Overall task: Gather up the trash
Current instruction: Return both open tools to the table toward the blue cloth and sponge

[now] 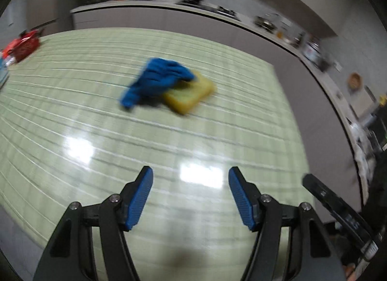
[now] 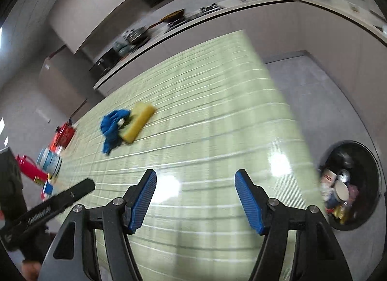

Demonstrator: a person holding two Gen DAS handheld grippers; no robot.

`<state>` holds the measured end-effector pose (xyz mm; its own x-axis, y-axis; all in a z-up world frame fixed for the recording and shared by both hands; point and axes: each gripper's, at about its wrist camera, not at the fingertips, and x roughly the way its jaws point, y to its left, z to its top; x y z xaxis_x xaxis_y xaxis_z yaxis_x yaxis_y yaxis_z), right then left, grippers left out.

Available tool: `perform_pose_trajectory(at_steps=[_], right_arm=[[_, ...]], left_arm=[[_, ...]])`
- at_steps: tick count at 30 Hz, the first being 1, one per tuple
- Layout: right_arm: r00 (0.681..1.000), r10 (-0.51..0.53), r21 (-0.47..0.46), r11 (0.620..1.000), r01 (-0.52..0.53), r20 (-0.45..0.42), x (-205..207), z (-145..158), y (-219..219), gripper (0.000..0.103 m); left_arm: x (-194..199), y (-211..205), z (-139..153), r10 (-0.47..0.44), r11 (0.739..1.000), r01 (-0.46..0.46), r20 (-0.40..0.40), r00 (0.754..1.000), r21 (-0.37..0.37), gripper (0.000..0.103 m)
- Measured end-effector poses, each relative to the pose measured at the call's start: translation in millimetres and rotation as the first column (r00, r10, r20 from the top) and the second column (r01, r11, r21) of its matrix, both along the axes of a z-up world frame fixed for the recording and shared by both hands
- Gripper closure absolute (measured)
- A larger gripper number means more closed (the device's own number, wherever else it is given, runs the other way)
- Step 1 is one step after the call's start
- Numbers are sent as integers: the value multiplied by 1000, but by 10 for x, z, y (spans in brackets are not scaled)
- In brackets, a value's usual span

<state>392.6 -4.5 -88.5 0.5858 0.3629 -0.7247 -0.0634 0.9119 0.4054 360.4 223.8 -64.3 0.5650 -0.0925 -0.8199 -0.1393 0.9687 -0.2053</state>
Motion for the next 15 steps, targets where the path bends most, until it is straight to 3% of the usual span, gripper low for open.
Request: perform_pose_trajectory(at_steps=[7,10,15], right_arm=[[995,99,37,994,-99,5,516,-76,427,34],[992,125,44,991,-125,6,717,-94,593,34],[992,124,32,992,-123,-18,1004,-97,859,33]], left_arm=[[394,431,-105,88,995,-87,-14,996,57,36],[568,449,-104,76,992,-74,-11,997,102,35],[862,493,-141,10,995,-7,-32,999,101,34]])
